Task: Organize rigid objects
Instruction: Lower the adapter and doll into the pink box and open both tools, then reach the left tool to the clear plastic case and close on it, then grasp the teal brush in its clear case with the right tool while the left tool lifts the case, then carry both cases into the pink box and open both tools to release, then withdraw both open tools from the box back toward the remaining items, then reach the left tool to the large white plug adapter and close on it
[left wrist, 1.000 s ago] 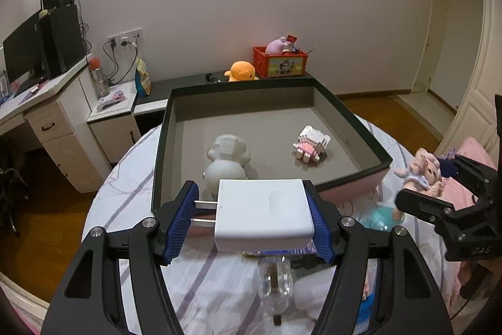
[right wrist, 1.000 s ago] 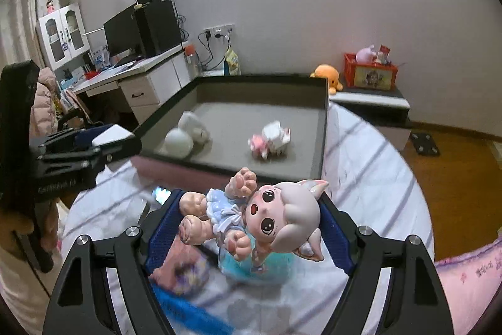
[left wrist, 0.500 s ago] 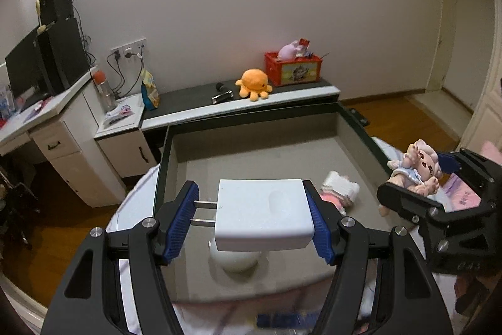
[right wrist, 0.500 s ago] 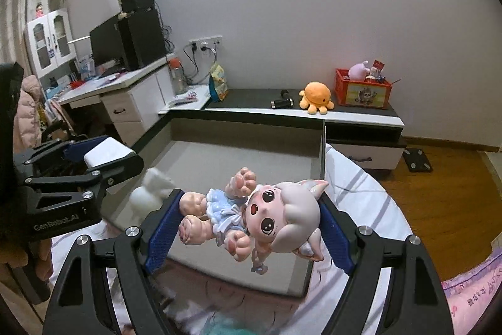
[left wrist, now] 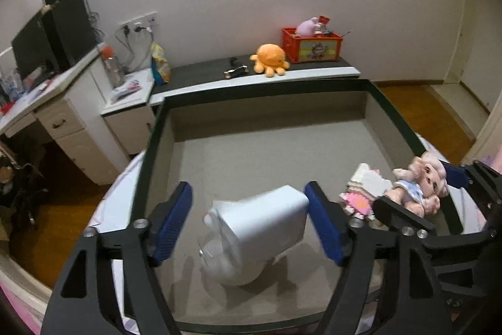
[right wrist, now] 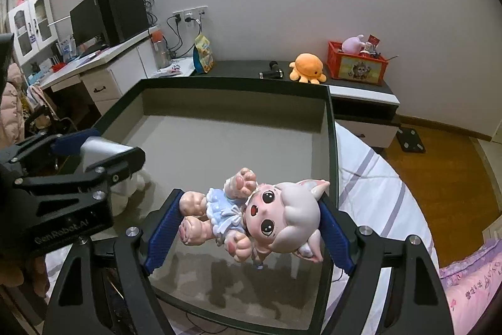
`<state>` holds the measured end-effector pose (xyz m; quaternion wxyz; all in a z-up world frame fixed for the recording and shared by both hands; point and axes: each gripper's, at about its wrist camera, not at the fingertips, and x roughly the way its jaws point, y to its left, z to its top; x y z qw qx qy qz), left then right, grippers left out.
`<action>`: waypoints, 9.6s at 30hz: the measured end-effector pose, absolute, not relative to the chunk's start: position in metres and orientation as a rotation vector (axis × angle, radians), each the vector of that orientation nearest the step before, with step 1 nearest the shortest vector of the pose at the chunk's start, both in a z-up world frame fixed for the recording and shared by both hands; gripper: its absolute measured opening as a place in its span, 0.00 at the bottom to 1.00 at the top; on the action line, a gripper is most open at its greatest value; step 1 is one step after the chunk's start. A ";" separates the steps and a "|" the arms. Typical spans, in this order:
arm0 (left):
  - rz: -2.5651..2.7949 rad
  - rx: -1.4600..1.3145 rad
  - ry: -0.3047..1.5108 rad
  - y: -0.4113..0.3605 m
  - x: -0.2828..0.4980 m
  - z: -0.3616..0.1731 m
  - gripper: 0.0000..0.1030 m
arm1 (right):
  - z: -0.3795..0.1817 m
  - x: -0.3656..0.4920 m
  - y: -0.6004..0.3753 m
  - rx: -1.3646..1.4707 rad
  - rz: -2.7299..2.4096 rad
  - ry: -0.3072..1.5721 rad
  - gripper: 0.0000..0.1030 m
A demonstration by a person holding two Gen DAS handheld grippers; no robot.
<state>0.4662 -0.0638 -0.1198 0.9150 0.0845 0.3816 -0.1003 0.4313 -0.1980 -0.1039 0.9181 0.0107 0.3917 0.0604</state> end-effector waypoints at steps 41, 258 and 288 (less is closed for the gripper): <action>-0.211 0.131 0.602 -0.008 0.211 -0.110 1.00 | -0.061 0.194 -0.200 -0.009 0.057 0.584 1.00; -0.245 0.009 0.854 0.022 0.257 -0.168 0.69 | -0.136 0.269 -0.155 -0.009 0.182 0.863 1.00; -0.296 -0.162 0.878 -0.003 0.282 -0.179 0.86 | -0.142 0.269 -0.175 -0.018 0.138 0.901 1.00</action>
